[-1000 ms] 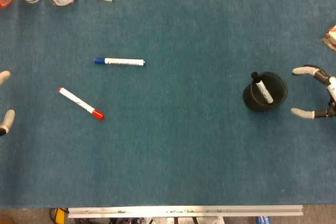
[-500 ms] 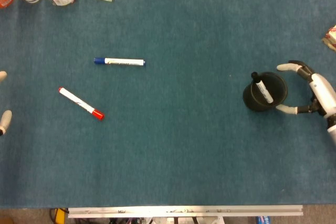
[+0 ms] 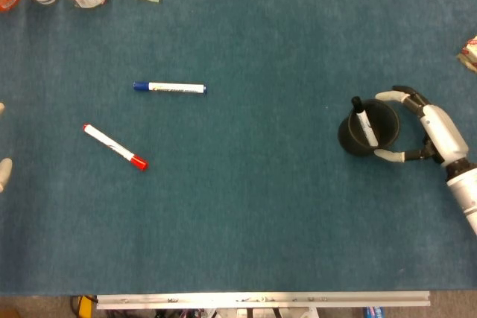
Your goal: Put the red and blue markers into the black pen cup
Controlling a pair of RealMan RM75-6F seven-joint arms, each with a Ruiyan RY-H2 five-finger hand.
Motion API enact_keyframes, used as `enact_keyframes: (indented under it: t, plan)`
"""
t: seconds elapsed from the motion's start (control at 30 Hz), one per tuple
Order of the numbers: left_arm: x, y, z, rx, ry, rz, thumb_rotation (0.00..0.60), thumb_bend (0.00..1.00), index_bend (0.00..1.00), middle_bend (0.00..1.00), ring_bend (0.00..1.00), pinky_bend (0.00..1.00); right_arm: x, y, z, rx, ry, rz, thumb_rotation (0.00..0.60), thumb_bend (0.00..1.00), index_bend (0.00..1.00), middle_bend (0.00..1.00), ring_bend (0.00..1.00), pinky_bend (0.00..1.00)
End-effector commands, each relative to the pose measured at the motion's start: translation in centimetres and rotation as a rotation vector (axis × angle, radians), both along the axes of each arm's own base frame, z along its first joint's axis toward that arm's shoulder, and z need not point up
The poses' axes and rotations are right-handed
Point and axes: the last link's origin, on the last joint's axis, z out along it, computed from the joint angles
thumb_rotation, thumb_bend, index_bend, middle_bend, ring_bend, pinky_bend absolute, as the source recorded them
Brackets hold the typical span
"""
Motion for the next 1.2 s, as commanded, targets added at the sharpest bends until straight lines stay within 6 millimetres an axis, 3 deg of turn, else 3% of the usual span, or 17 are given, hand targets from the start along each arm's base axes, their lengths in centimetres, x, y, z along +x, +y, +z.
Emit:
enact_keyframes:
  t: [0.03, 0.3, 0.47, 0.63, 1.0, 1.2]
  plan:
    - [0.0, 0.0, 0.0, 0.0, 0.001, 0.001, 0.6, 0.31, 0.19, 0.09, 0.04, 0.03, 0.2, -0.1, -0.1, -0.005, -0.006, 0.009, 0.6, 0.0, 0.25, 0.28, 0.12, 0.13]
    - [0.0, -0.1, 0.0, -0.002, 0.0, -0.002, 0.6, 0.31, 0.19, 0.09, 0.04, 0.03, 0.8, -0.3, -0.8, 0.029, -0.012, 0.028, 0.6, 0.0, 0.13, 0.21, 0.1, 0.13]
    - [0.0, -0.1, 0.1, -0.004, -0.001, -0.003, 0.6, 0.31, 0.19, 0.09, 0.04, 0.03, 1.4, -0.6, -1.2, 0.06, -0.031, 0.032, 0.6, 0.0, 0.12, 0.2, 0.1, 0.12]
    - [-0.1, -0.2, 0.2, -0.002, 0.0, -0.002, 0.6, 0.31, 0.19, 0.09, 0.04, 0.03, 2.0, -1.1, -1.5, 0.079, -0.045, 0.036, 0.6, 0.1, 0.12, 0.23, 0.1, 0.12]
    - [-0.1, -0.4, 0.2, -0.002, -0.002, -0.005, 0.6, 0.31, 0.19, 0.09, 0.04, 0.03, 3.0, -1.6, -2.2, 0.09, -0.077, 0.04, 0.6, 0.32, 0.24, 0.3, 0.15, 0.13]
    - [-0.2, -0.4, 0.3, 0.0, -0.002, -0.005, 0.6, 0.3, 0.19, 0.09, 0.04, 0.03, 3.4, -1.8, -2.3, 0.083, -0.104, 0.037, 0.6, 0.38, 0.33, 0.33, 0.19, 0.18]
